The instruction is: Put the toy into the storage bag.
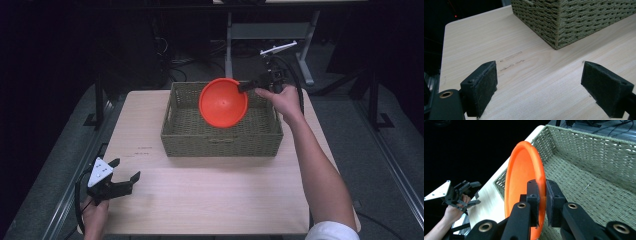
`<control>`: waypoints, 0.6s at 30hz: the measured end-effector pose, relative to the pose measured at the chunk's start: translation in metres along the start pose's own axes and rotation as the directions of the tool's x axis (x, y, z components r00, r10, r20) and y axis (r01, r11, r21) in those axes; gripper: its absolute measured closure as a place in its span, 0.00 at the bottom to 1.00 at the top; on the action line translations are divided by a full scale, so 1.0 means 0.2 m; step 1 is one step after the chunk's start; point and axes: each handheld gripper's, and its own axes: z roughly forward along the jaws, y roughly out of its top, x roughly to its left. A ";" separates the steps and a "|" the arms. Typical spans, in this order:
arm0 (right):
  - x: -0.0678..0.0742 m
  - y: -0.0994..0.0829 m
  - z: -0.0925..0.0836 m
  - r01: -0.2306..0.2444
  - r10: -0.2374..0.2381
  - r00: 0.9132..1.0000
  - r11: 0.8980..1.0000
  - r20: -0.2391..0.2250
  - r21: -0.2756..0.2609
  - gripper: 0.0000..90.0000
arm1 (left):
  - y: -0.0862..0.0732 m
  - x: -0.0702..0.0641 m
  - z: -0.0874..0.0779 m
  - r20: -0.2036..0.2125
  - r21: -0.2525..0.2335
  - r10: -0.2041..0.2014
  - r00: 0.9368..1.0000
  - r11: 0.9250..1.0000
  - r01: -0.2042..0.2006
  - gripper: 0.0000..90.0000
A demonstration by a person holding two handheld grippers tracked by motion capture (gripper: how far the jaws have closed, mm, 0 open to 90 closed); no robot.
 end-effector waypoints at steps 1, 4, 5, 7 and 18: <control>-0.01 0.00 0.01 -0.007 0.007 1.000 1.000 0.005 0.000 0.91 | 0.00 0.00 0.00 -0.002 0.003 0.002 1.000 1.000 -0.002 0.14; -0.04 0.00 0.02 -0.019 0.019 1.000 1.000 0.013 -0.001 0.91 | 0.00 0.01 0.00 -0.002 0.000 -0.007 1.000 1.000 0.007 0.14; -0.06 0.00 0.02 -0.026 0.026 0.999 1.000 0.019 0.000 0.91 | 0.00 0.01 0.00 -0.003 -0.001 -0.006 1.000 1.000 0.006 0.14; -0.08 0.00 0.03 -0.038 0.038 0.999 0.999 0.030 -0.004 0.91 | 0.00 0.01 0.00 -0.003 -0.002 -0.007 1.000 1.000 0.007 0.14; -0.17 0.00 0.08 -0.091 0.091 0.994 0.996 0.066 -0.006 0.91 | 0.00 0.00 0.00 0.000 0.005 0.001 1.000 1.000 -0.001 0.14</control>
